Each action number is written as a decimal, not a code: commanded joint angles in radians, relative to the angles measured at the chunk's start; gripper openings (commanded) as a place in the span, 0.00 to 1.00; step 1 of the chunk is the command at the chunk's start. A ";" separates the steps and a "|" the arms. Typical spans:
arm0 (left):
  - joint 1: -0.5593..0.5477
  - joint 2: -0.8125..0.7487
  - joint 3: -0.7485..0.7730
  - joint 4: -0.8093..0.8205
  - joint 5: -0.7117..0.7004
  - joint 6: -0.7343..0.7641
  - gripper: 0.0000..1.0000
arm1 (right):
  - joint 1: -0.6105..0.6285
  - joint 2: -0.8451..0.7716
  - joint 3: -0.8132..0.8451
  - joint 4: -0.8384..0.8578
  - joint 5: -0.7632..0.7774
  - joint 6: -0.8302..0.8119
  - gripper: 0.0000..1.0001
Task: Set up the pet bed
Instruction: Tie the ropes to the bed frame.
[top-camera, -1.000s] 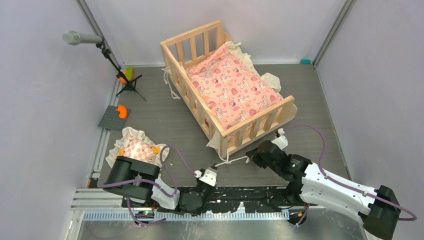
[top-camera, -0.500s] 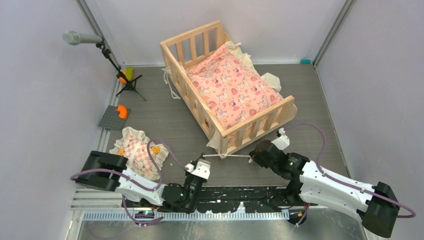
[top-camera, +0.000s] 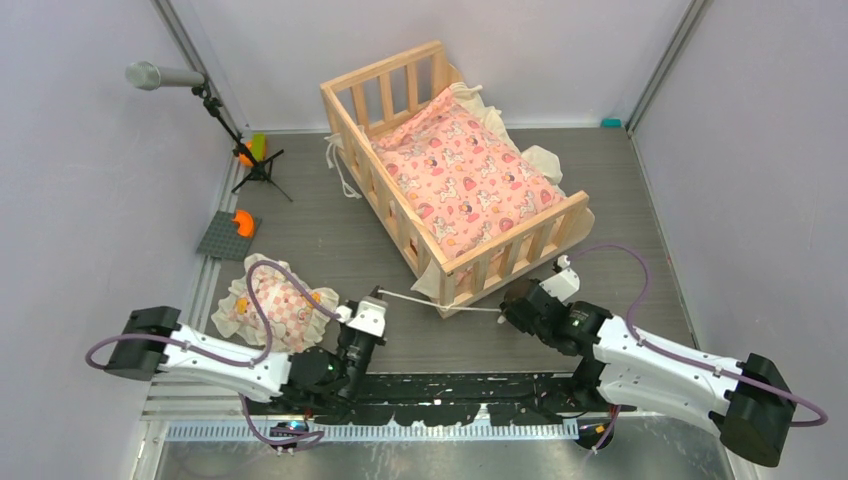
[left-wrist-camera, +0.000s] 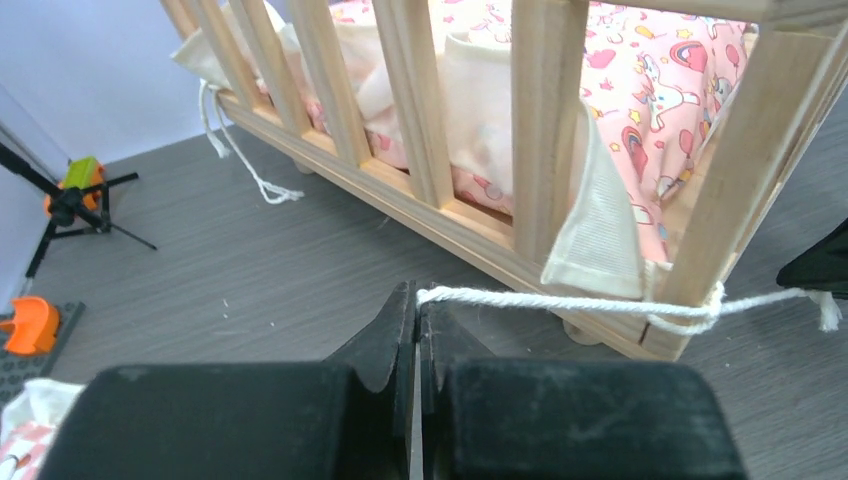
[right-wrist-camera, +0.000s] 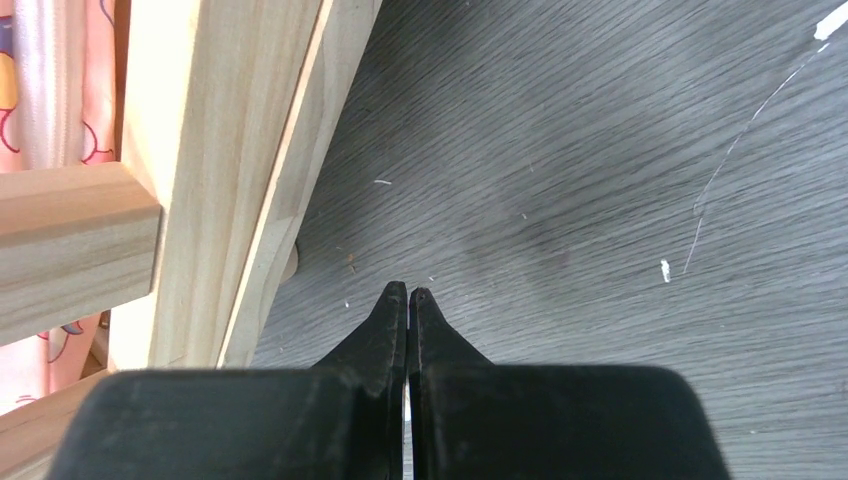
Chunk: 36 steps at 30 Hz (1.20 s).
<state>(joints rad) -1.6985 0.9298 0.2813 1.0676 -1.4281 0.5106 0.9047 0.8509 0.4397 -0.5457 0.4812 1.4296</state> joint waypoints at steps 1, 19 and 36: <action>0.045 -0.219 0.045 -0.486 -0.008 -0.271 0.00 | -0.003 -0.014 0.004 -0.105 0.126 0.029 0.00; 0.070 -0.201 0.140 -0.873 0.215 -0.549 0.00 | -0.004 -0.084 -0.005 -0.143 0.130 -0.003 0.00; -0.145 0.052 0.288 -1.180 0.715 -0.873 0.34 | -0.004 -0.242 0.145 -0.354 0.172 -0.153 0.49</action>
<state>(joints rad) -1.7897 0.9245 0.5129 -0.0647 -0.8078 -0.2729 0.9054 0.6384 0.5167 -0.8169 0.5709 1.3029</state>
